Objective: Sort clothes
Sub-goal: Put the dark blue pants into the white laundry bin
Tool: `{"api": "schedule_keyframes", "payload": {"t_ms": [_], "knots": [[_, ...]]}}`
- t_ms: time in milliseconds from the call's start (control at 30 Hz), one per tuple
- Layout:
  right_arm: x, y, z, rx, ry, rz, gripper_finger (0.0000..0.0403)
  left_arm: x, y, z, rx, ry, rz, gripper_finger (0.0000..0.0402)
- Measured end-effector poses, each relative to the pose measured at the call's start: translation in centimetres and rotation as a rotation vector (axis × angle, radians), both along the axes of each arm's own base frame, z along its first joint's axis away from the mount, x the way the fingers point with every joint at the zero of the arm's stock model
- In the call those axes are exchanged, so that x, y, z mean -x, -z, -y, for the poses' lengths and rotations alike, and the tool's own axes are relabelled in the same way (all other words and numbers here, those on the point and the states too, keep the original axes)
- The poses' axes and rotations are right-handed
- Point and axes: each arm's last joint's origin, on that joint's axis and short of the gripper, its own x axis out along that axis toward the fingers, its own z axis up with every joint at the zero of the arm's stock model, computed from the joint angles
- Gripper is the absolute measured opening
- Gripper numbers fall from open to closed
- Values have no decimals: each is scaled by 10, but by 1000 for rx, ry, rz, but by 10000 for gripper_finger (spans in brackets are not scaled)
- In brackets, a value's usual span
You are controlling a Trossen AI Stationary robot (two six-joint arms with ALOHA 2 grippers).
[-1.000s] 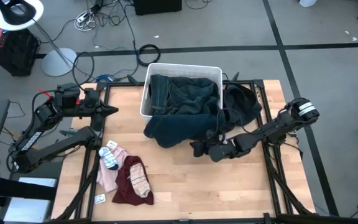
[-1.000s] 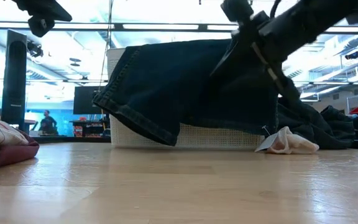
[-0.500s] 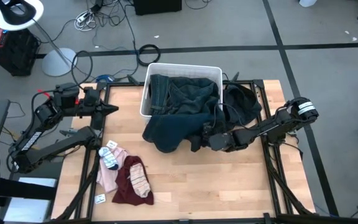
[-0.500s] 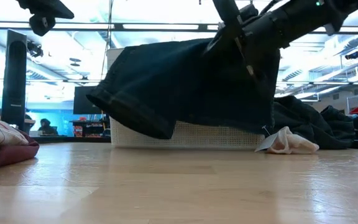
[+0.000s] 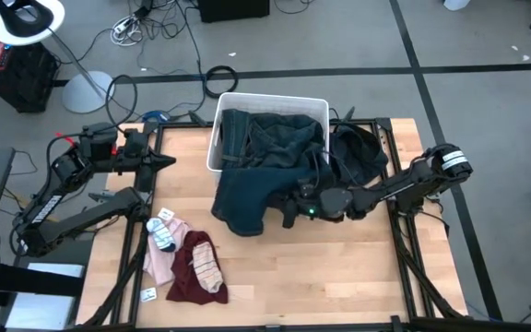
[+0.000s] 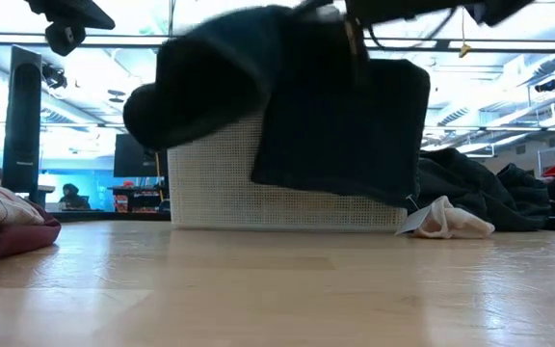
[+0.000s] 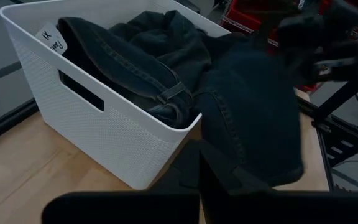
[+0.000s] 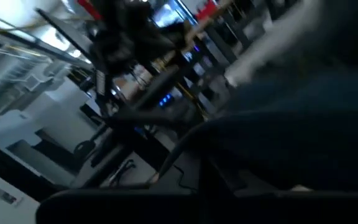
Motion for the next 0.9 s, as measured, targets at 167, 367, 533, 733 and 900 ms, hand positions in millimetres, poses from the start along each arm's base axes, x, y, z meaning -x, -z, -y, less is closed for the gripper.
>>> {"api": "schedule_keyframes", "payload": {"t_ms": [167, 367, 533, 733, 900], "knots": [[-18, -50, 18, 185, 26, 71, 4, 0, 0, 0, 0, -1, 0, 1], [-35, -110, 58, 380, 87, -28, 2, 0, 0, 0, 5, -2, 1, 1], [-31, -135, 104, 385, 162, -304, 1, 0, 0, 0, 18, -8, 4, 1], [-21, -145, 121, 384, 11, -480, 1, 0, 0, 0, 22, -9, 0, 1], [-9, -146, 119, 396, -43, -657, 1, 0, 1, 0, 23, -9, -1, 1]]}}
